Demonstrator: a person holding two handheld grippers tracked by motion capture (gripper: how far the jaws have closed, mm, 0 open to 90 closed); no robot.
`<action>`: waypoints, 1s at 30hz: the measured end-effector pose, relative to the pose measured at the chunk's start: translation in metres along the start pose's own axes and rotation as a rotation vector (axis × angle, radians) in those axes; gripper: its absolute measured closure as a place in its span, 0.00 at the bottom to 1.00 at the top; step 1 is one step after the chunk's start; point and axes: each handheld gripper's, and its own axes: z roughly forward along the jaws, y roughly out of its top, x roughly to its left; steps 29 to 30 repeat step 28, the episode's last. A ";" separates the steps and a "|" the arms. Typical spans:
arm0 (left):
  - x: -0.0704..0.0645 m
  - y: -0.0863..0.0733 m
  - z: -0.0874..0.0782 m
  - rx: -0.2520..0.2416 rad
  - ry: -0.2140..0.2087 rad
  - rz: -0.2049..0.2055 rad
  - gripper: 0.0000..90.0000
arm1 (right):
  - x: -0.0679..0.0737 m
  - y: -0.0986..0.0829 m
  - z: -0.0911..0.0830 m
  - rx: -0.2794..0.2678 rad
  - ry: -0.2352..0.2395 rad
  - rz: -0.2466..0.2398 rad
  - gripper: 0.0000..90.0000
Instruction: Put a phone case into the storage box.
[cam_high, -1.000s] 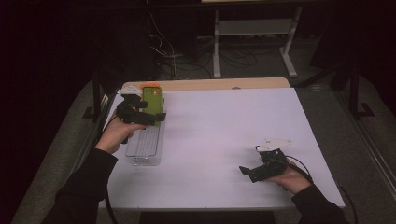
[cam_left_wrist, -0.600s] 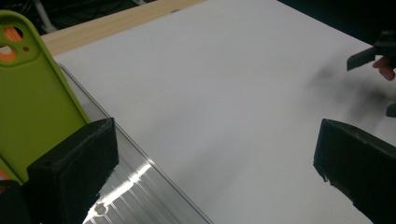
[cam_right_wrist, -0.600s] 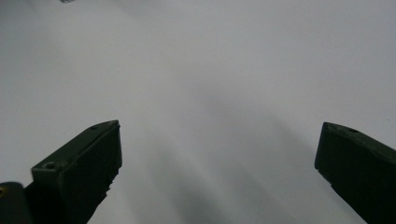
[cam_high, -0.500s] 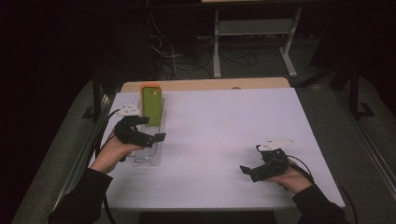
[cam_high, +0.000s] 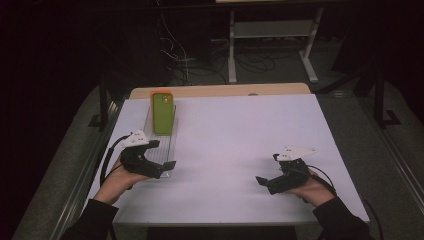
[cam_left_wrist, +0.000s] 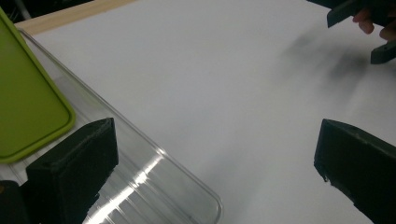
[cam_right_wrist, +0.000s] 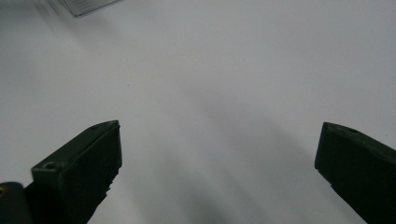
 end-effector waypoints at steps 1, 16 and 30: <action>0.000 -0.002 -0.001 0.001 -0.001 0.004 0.00 | 0.000 0.000 0.000 0.000 0.001 0.000 0.00; -0.007 -0.027 -0.001 -0.002 -0.020 0.011 0.00 | -0.002 0.001 -0.004 -0.009 0.001 0.005 0.00; -0.008 -0.030 0.000 0.004 -0.030 -0.001 0.00 | -0.002 0.001 -0.004 -0.011 0.004 0.009 0.00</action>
